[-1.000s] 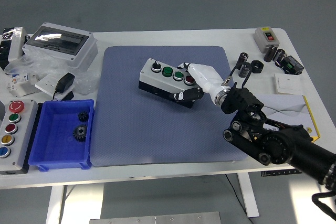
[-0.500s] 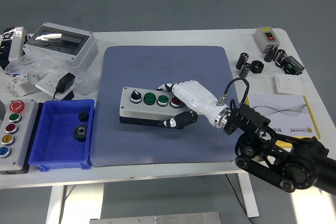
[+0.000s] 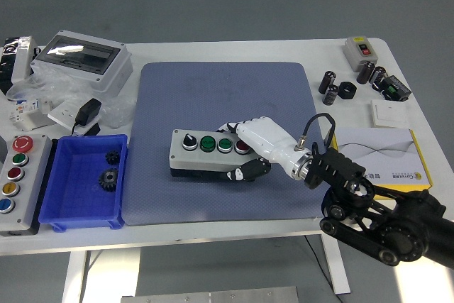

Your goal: Pick up the button,place it on the desk,press the button,press the button

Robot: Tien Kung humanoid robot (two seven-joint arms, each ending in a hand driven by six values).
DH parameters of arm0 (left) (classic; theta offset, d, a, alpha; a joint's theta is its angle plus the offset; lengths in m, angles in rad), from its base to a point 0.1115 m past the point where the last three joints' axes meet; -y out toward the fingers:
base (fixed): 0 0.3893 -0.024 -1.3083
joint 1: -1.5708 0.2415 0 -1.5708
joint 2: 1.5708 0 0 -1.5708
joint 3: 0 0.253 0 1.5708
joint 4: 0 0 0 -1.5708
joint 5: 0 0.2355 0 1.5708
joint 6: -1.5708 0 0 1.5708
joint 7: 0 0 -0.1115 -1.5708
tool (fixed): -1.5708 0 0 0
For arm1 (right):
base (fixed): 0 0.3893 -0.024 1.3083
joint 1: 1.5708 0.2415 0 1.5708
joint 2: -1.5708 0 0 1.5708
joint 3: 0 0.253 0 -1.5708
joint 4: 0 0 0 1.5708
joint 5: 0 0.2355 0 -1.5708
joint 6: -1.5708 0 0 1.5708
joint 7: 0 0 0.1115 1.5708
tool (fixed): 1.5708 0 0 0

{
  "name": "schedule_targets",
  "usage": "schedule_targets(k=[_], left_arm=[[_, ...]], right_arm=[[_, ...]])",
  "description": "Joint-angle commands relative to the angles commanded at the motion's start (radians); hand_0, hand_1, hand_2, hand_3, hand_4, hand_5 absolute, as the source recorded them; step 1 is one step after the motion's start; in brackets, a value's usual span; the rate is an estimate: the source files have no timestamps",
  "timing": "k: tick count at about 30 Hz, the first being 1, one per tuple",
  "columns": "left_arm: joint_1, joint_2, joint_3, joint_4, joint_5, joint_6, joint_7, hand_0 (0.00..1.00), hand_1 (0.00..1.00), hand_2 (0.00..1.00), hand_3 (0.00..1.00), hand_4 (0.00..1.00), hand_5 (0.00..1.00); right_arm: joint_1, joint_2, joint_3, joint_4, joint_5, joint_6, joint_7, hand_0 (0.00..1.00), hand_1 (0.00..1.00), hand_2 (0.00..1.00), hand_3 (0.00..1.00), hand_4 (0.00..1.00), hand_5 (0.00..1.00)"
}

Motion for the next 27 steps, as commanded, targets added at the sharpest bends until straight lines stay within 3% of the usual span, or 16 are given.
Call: schedule_targets(k=[5,6,11,12,27], left_arm=[[0.0,0.001,-0.005,0.0,0.005,-0.003,-0.003,0.625,0.594,0.548,0.604,0.662,0.489],[0.0,0.001,-0.005,0.0,0.006,-0.003,-0.003,0.625,0.594,0.548,0.604,0.663,0.491],[0.001,0.0,-0.004,0.0,0.003,-0.002,-0.002,0.625,0.594,0.548,0.604,0.663,0.491],[0.001,0.0,-0.005,0.0,0.004,-0.002,-0.002,0.625,0.594,0.548,0.604,0.664,0.491],[0.001,0.002,0.0,0.0,0.0,-0.002,0.0,0.625,0.595,0.548,0.605,0.664,0.49]], right_arm=[[0.0,-0.001,0.005,-0.001,0.002,0.008,-0.005,0.38,0.489,0.475,0.582,0.624,0.002],[0.0,-0.001,0.006,-0.001,0.002,0.009,-0.006,0.726,0.686,0.67,0.712,0.559,0.002],[0.004,-0.003,0.004,-0.001,0.002,0.007,-0.008,0.726,0.686,0.67,0.712,0.559,0.002],[0.005,-0.004,0.003,-0.001,0.003,0.007,-0.008,0.844,0.785,0.798,0.837,0.665,0.062],[0.009,-0.012,-0.002,0.003,0.033,0.013,-0.009,0.888,0.82,0.831,0.883,0.738,0.115]])
